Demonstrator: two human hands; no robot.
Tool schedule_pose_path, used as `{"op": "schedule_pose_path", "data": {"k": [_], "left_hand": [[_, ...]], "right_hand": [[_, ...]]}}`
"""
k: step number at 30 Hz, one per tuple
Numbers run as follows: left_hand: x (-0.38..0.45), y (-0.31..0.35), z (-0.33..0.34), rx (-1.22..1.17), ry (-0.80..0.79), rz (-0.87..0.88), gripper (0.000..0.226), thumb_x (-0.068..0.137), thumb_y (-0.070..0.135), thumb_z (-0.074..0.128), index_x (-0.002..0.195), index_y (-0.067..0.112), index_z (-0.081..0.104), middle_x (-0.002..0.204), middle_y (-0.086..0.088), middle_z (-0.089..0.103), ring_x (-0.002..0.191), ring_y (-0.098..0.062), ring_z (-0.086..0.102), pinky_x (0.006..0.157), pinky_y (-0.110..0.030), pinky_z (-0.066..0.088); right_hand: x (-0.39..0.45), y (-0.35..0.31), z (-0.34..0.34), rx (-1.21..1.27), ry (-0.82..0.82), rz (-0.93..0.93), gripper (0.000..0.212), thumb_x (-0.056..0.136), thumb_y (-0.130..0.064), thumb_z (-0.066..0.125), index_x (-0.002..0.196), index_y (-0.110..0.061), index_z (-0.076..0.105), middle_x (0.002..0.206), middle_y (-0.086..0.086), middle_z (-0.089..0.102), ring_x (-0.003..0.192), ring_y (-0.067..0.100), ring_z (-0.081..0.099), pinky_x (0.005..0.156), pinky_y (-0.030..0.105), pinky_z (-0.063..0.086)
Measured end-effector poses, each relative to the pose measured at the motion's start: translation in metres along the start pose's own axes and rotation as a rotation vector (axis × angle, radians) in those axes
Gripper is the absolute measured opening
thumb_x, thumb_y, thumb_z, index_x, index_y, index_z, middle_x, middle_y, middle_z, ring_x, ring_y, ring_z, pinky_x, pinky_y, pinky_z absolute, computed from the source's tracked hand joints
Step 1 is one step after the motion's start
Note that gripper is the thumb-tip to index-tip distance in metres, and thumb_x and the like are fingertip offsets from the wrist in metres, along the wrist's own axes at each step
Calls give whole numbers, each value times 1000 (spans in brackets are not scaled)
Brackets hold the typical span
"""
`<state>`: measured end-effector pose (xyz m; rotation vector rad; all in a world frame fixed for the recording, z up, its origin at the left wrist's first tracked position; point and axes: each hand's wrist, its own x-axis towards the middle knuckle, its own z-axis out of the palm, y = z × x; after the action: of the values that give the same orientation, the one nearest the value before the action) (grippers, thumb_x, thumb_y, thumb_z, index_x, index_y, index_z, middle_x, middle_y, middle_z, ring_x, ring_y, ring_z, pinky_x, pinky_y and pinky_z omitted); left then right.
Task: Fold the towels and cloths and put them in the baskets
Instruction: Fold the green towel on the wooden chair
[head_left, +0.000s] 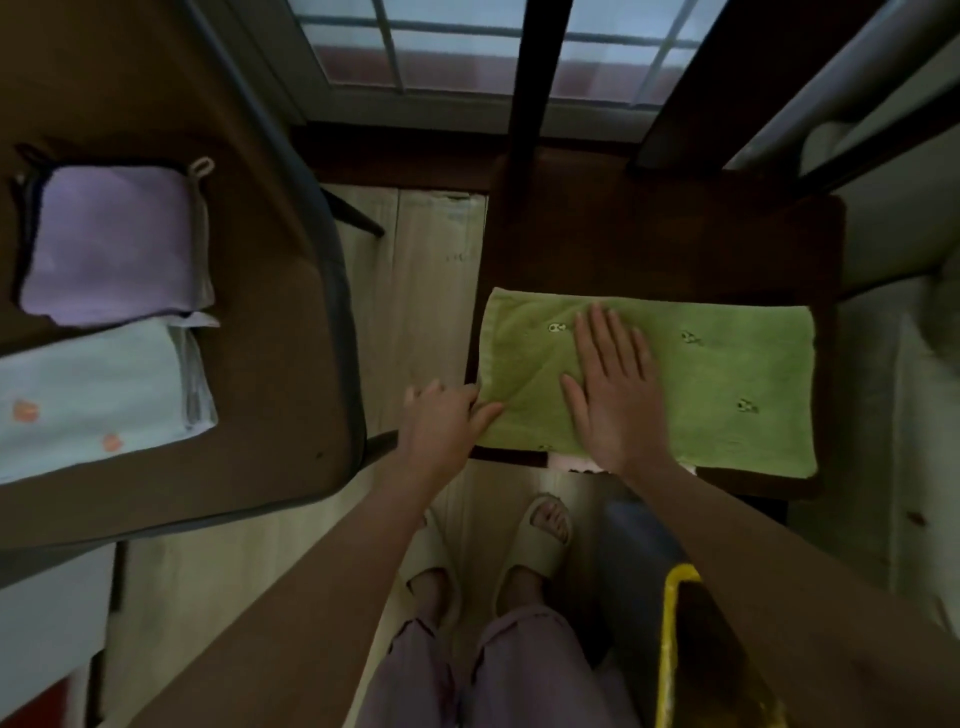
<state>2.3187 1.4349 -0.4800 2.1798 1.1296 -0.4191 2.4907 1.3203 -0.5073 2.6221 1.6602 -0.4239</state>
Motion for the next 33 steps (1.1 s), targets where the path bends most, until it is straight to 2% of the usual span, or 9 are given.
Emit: {"op": "schedule_pose_path", "data": {"k": [2,4,7,10,14,16,21,26,33], "left_hand": [[-1,8,-1,-191,65,-49,23,93,46,53,92,23,58,82,8,55,83,-13,56,74,-31,43],[-4,18,-2,-472,103,-256,28,91,50,53,92,22,52,84,8,55,75,-8,56,62,-25,44],[-2,36,-17,-784,-26,-525,49,94,61,32,87,18,53,92,-5,61,86,-22,63,78,-35,54],[5,54,-41,-1067,-162,-625,55,99,55,23,122,13,50,107,-6,53,115,-27,53,84,-32,47],[27,64,-48,-1034,-275,-532,75,89,71,29,137,16,44,141,-11,47,127,-28,47,104,-43,38],[34,69,-47,-989,-277,-565,87,82,76,38,143,14,37,146,-9,41,132,-29,42,107,-45,32],[44,68,-49,-965,-35,-406,54,94,53,44,134,17,47,124,2,54,110,-18,54,87,-32,41],[59,58,-61,-887,150,-283,53,95,50,43,141,22,37,133,1,51,119,-19,52,100,-45,44],[57,57,-67,-852,233,-208,44,96,49,42,130,21,45,122,3,56,110,-16,56,91,-39,48]], "right_hand": [[2,0,-2,17,0,-9,64,100,-46,16,152,-11,9,160,9,7,148,22,3,120,45,6],[-1,0,-7,76,10,-13,63,100,-45,15,152,-11,8,160,9,7,148,20,1,120,43,3],[-11,6,-12,162,57,51,61,100,-41,18,153,-11,10,160,7,9,148,18,2,121,42,2],[-15,11,-13,195,88,137,59,101,-38,18,153,-10,12,160,8,9,149,19,3,120,44,5],[-9,9,-9,175,71,141,60,100,-38,16,152,-9,11,160,9,10,148,20,3,120,45,7],[-7,7,-6,162,67,144,61,100,-39,14,152,-9,10,160,9,10,148,20,3,120,44,6],[11,6,-4,151,92,154,61,100,-39,17,153,-10,10,160,8,9,148,19,3,121,43,5],[39,2,-15,228,126,98,60,100,-36,17,153,-10,9,161,6,7,148,17,2,121,41,5],[29,18,-11,109,91,202,59,99,-35,15,154,-16,5,161,6,3,148,22,1,120,47,12]]}}
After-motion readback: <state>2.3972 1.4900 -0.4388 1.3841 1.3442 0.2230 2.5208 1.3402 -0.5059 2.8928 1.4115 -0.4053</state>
